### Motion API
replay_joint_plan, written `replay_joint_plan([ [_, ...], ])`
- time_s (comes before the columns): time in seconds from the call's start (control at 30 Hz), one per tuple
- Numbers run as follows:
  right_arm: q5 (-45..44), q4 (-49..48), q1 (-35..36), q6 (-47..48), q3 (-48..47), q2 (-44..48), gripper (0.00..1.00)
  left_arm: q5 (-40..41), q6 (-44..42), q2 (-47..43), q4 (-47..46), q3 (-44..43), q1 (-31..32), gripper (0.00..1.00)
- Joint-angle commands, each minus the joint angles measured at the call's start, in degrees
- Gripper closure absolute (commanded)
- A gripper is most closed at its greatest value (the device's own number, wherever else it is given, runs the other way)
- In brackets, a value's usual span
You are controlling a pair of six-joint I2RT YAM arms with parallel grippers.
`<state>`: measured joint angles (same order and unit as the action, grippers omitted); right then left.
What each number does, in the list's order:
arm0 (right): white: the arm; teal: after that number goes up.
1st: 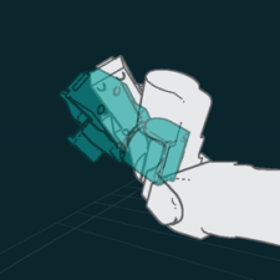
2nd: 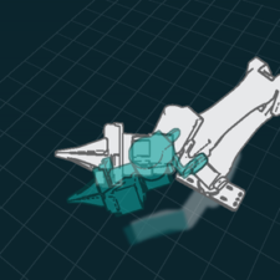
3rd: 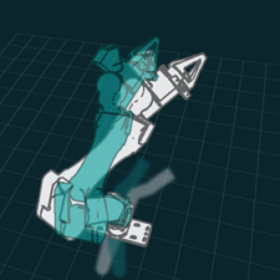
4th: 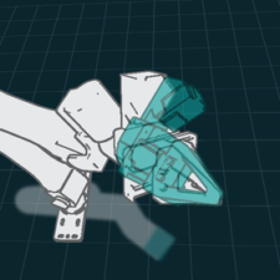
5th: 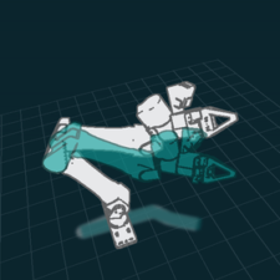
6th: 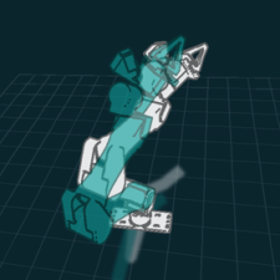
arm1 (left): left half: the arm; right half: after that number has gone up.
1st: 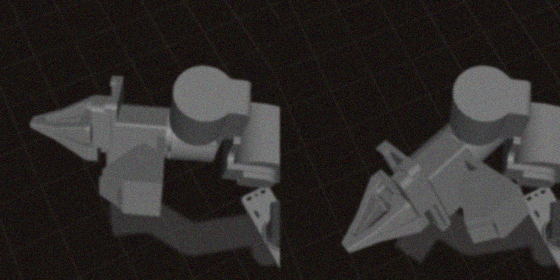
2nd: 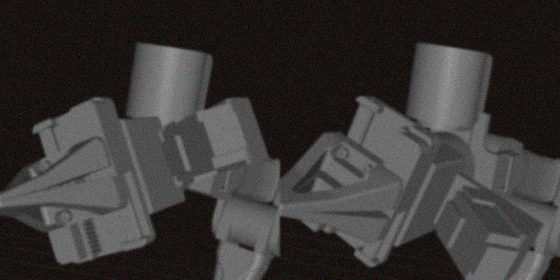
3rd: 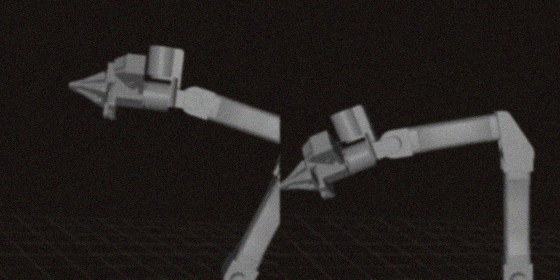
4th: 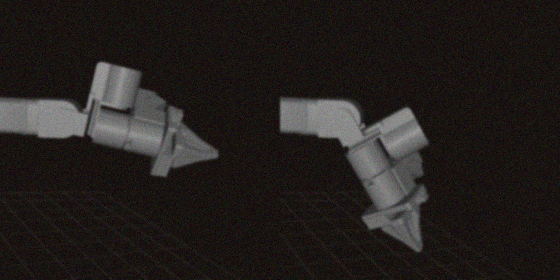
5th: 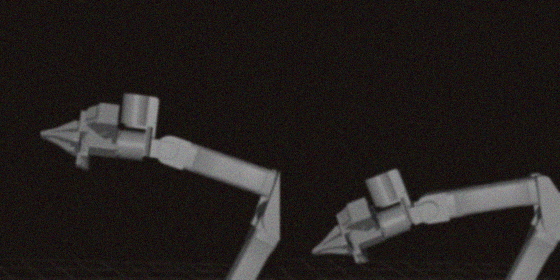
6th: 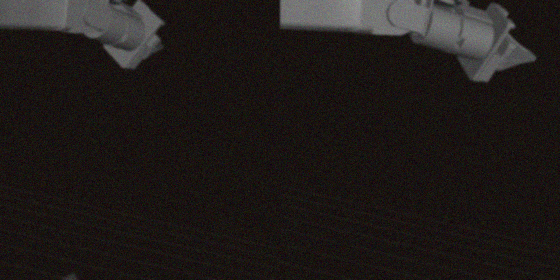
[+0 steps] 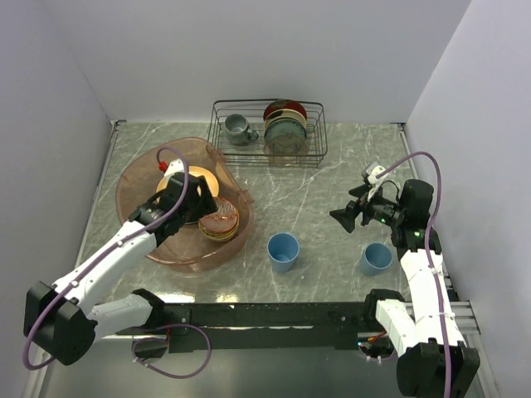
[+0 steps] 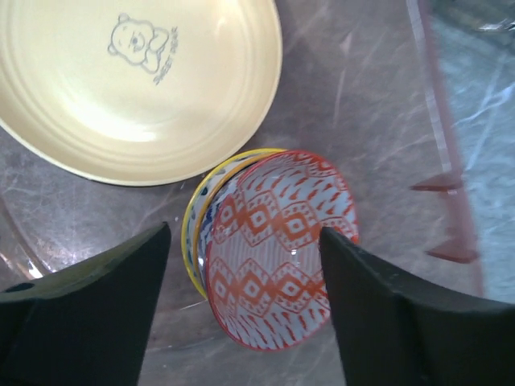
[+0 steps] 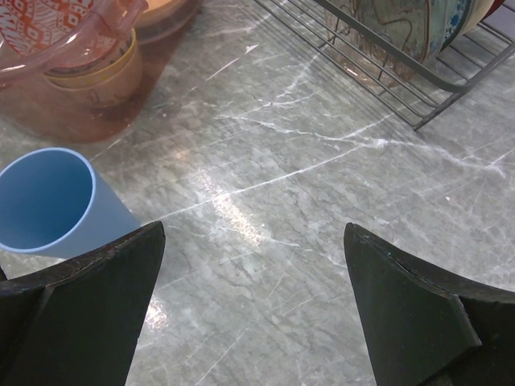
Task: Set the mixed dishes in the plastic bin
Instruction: Place the bowl in the plastic bin, then pick up the cup at the center of the board.
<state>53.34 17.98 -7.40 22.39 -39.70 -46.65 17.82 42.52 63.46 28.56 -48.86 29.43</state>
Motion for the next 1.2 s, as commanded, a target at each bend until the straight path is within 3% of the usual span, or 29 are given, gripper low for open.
replay_joint_plan([
  [0.0, -0.7, -1.3, -0.4, 0.9, 0.4, 0.1, 0.00, 0.6, -0.4, -3.6, -0.2, -4.3, -0.3, 0.16],
  [0.17, -1.6, -1.2, -0.5, 1.1, 0.4, 0.1, 0.00, 0.0, -2.0, -7.8, -0.3, -4.6, -0.3, 0.01],
  [0.43, -2.6, 0.7, -1.0, -2.1, 0.9, -2.8, 0.00, -4.6, -5.2, -15.9, -2.7, -2.5, -0.3, 0.01],
  [0.73, 6.4, 20.9, -0.2, 13.8, -8.0, -13.5, 0.00, -11.0, -5.0, -22.6, -3.4, -0.6, -0.3, 0.01],
  [0.93, -0.6, 28.2, 10.7, 16.7, -14.3, -16.5, 0.00, -16.1, -4.1, -24.9, -3.9, 1.0, -0.3, 0.01],
  [1.17, -12.8, 26.8, 25.9, 10.7, -18.2, -19.6, 0.01, -20.1, -2.4, -27.3, -4.3, 3.0, -0.3, 0.01],
])
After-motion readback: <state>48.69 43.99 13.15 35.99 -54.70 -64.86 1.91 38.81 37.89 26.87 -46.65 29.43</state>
